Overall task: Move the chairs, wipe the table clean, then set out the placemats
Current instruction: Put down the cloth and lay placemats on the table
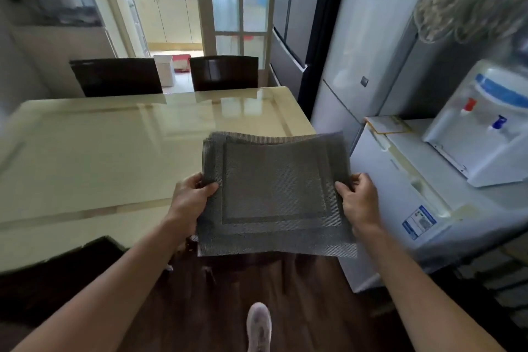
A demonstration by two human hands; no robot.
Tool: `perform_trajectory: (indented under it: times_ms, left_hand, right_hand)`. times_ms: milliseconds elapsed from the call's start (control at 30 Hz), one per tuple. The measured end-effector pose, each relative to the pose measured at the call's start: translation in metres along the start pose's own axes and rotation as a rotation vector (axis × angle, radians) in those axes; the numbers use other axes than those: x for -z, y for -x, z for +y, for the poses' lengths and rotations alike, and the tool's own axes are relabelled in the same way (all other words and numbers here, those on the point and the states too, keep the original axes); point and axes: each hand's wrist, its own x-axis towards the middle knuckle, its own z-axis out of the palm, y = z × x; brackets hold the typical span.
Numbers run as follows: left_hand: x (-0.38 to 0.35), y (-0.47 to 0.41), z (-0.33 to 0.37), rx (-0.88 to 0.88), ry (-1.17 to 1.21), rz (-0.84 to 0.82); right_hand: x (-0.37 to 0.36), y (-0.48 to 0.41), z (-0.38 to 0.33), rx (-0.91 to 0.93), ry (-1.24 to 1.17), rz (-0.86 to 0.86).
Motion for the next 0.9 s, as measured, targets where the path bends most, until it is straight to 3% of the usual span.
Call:
perform_trajectory:
  times_ms: [167,333,633,733,900]
  left_hand:
    - [-0.022,-0.1,0.017,-0.029,-0.032,0.069]
    - [-0.041,-0.2,-0.008,0.08,-0.193,0.194]
    - [-0.05,-0.251,-0.101,0.293,-0.507,0.385]
    - [-0.048,-0.253,-0.119,0.28,-0.714,0.384]
    - [-0.04,-0.257,-0.126,0.172,-1.157,0.295]
  right_hand:
    - [-0.056,-0.11,-0.003,0.061,0.044,-0.047]
    - [-0.127,-0.203,0.031,-0.037,0.178,-0.154]
    - [-0.192,-0.239,0.117,-0.219,0.481,-0.343]
    - [-0.19,-0.233,0.127,-0.106,0.702,-0.376]
    - [-0.181,-0.235,0.119,0.287,1.267,-0.515]
